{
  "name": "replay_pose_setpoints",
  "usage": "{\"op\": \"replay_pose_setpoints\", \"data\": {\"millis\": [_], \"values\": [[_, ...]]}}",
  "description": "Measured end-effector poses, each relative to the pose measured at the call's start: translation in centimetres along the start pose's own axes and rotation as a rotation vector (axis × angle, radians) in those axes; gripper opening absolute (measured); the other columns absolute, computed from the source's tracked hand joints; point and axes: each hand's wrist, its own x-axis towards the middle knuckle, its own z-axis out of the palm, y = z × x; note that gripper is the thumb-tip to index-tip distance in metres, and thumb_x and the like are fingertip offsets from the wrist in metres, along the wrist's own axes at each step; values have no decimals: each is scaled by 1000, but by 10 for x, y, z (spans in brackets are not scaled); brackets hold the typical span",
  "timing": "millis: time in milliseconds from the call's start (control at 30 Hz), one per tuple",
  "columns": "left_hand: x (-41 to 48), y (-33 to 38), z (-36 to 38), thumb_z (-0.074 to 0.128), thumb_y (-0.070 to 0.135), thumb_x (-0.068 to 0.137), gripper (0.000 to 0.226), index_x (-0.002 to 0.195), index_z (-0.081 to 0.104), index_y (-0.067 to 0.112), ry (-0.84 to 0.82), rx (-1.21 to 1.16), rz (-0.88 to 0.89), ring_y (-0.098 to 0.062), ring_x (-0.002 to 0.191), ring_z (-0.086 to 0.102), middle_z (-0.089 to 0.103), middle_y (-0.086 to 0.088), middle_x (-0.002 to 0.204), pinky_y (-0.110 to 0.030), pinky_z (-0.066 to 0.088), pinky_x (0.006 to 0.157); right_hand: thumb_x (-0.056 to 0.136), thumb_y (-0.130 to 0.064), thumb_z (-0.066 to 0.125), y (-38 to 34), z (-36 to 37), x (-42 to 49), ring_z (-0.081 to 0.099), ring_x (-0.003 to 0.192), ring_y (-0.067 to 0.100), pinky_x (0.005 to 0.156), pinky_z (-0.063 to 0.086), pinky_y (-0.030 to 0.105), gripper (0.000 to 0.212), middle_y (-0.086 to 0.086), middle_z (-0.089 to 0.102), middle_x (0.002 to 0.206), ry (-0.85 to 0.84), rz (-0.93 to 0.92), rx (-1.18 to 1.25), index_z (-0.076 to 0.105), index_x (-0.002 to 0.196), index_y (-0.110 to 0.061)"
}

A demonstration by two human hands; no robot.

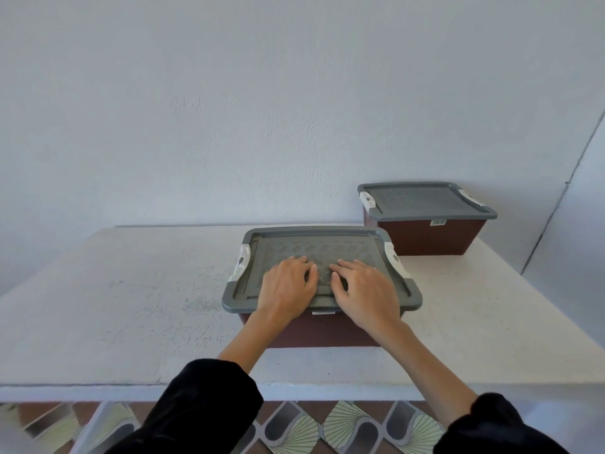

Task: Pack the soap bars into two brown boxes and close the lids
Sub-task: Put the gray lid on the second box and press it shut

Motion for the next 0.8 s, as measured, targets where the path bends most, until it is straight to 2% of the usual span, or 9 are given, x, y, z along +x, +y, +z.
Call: {"op": "replay_pose_setpoints", "data": {"millis": [133, 433, 533, 600, 667, 733, 800], "values": [[6, -1, 4, 36, 30, 97, 39, 102, 68, 10, 36, 0, 16, -22, 104, 61, 66, -7, 113, -33, 47, 84, 94, -34, 40, 2, 4, 5, 51, 124, 14, 99, 43, 29, 37, -3, 58, 131, 38, -11, 10, 61, 122, -23], [48, -14, 16, 37, 30, 95, 37, 96, 68, 10, 7, 11, 16, -24, 96, 62, 66, -8, 111, -33, 46, 77, 93, -34, 41, 11, 17, 46, 51, 123, 12, 94, 45, 26, 37, -4, 58, 131, 27, -5, -9, 60, 123, -25], [69, -24, 20, 39, 29, 94, 37, 98, 69, 7, 17, -19, -4, -18, 83, 61, 68, -8, 107, -32, 48, 75, 93, -33, 41, 11, 25, 66, 54, 118, 12, 90, 46, 26, 37, -4, 61, 127, 37, -9, -22, 61, 123, -23], [84, -31, 24, 40, 29, 94, 37, 98, 69, 8, 24, -17, -19, -14, 77, 56, 69, -7, 101, -31, 48, 73, 92, -33, 41, 13, 31, 82, 53, 120, 12, 91, 46, 27, 37, -4, 60, 129, 25, -6, -13, 60, 123, -24], [98, -34, 28, 39, 29, 94, 37, 99, 69, 8, 19, -3, -27, -17, 80, 60, 67, -4, 95, -31, 48, 74, 92, -34, 41, 18, 38, 100, 51, 122, 11, 94, 45, 28, 37, -5, 58, 131, 9, -2, -4, 60, 123, -26], [113, -37, 34, 40, 28, 94, 37, 99, 69, 7, 24, -1, -30, -20, 83, 63, 69, -7, 103, -31, 48, 74, 92, -34, 41, 23, 45, 116, 51, 123, 11, 95, 45, 27, 37, -6, 58, 131, -1, 2, -1, 60, 123, -26], [129, -42, 39, 40, 28, 94, 37, 100, 69, 7, 30, -4, -37, -14, 74, 54, 69, -7, 103, -30, 46, 71, 92, -34, 41, 27, 50, 131, 51, 123, 11, 95, 46, 28, 37, -6, 58, 131, -4, 4, -2, 60, 123, -26]]}}
